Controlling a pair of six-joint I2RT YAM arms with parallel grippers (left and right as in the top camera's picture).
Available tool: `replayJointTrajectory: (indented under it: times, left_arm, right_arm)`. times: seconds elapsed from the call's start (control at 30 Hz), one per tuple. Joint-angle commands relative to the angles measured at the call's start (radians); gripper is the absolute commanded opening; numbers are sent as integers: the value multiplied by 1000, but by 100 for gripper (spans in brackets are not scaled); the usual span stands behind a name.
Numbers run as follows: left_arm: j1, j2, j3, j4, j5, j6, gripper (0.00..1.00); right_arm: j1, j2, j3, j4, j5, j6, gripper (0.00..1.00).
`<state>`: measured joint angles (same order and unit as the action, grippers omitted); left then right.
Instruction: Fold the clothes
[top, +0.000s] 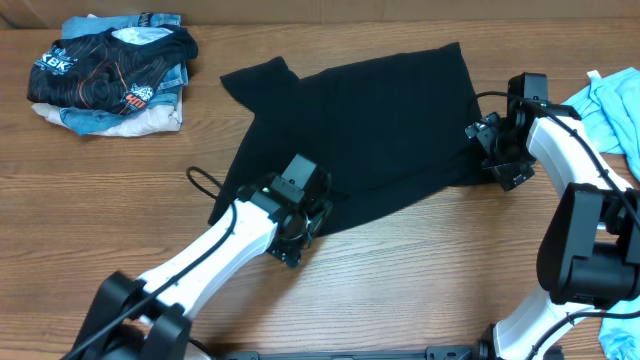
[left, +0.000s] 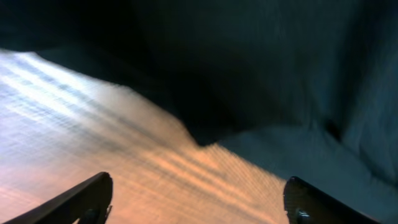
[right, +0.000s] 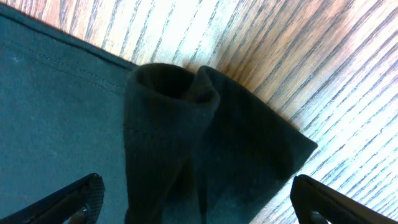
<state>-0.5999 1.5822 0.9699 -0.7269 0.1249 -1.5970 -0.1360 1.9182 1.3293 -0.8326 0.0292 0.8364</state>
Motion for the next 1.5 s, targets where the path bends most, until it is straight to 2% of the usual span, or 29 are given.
replayJointTrajectory:
  times: [0.0, 0.23, 0.33, 0.43, 0.8, 0.97, 1.17, 1.23, 1.37, 1.47]
  left_arm:
    - [7, 40, 20, 32, -52, -63, 86]
    - [50, 76, 20, 34, -88, -75, 81]
    - [68, 100, 20, 40, -80, -74, 76]
    - [76, 124, 20, 58, -79, -56, 67]
    - [76, 123, 23, 61, -66, -29, 54]
    - [76, 121, 28, 66, -54, -18, 42]
    - [76, 121, 28, 73, -27, -18, 39]
    - [76, 121, 31, 73, -17, -8, 35]
    - [76, 121, 60, 67, -10, 34, 17]
    - [76, 121, 87, 61, -9, 51, 14]
  right_arm:
    - [-1, 6, 2, 0, -5, -43, 100]
    - [-3, 6, 2, -3, -5, -60, 100]
    - [-3, 6, 2, -3, -5, -60, 100]
    - [-3, 6, 2, -4, -5, -60, 100]
    - [-3, 6, 2, -6, -5, -60, 100]
    - [-3, 6, 2, -7, -5, -60, 100]
    - [-3, 6, 2, -10, -5, -60, 100]
    - [-3, 6, 2, -10, -5, -60, 100]
    - [-3, 6, 2, -10, -5, -60, 100]
    - [-3, 6, 2, -10, -5, -60, 100]
